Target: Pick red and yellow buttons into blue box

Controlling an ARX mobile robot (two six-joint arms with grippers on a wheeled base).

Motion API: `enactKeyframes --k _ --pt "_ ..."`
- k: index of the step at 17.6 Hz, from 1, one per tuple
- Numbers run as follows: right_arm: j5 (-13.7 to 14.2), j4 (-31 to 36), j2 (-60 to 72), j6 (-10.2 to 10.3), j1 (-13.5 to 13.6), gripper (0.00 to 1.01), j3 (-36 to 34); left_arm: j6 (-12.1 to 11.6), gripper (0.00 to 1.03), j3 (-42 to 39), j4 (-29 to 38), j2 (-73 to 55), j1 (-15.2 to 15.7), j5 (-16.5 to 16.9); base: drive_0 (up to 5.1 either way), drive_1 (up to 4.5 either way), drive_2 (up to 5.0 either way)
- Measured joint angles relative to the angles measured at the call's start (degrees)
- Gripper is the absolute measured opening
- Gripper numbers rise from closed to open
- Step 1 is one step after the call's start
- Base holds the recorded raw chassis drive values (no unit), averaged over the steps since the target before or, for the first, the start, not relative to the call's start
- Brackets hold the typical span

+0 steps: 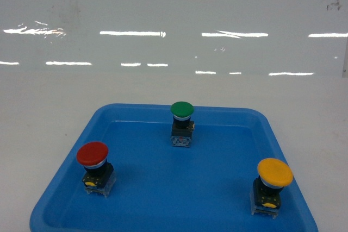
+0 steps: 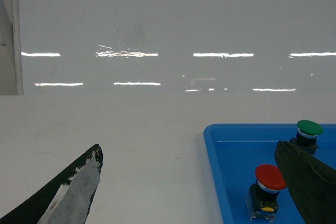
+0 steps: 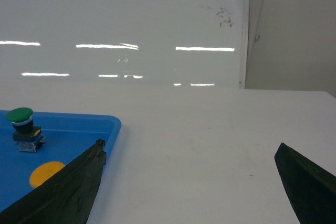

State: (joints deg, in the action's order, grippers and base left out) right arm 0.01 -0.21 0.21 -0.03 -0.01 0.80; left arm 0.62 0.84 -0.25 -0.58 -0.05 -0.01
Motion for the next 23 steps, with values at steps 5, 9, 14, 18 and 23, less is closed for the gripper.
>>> enactKeyframes --k 5,9,14,18,23 --pt "0.00 0.00 0.00 0.00 0.00 0.74 0.00 -0.04 0.96 0.00 0.00 0.00 0.00 0.00 0.0 0.00 0.0" --pt "0.00 0.00 0.00 0.00 0.00 0.31 0.00 -0.04 0.53 0.00 0.00 0.00 0.00 0.00 0.0 0.00 0.0" --pt "-0.02 -0.02 0.00 -0.04 0.00 0.62 0.00 0.00 0.85 0.00 0.00 0.00 0.00 -0.02 0.0 0.00 0.0" --pt "0.00 0.00 0.00 0.00 0.00 0.99 0.00 -0.04 0.98 0.00 0.00 -0.02 0.00 -0.02 0.0 0.00 0.0" --pt "-0.02 -0.02 0.00 -0.02 0.00 0.98 0.00 -0.04 0.98 0.00 0.00 0.00 0.00 -0.02 0.0 0.00 0.0"
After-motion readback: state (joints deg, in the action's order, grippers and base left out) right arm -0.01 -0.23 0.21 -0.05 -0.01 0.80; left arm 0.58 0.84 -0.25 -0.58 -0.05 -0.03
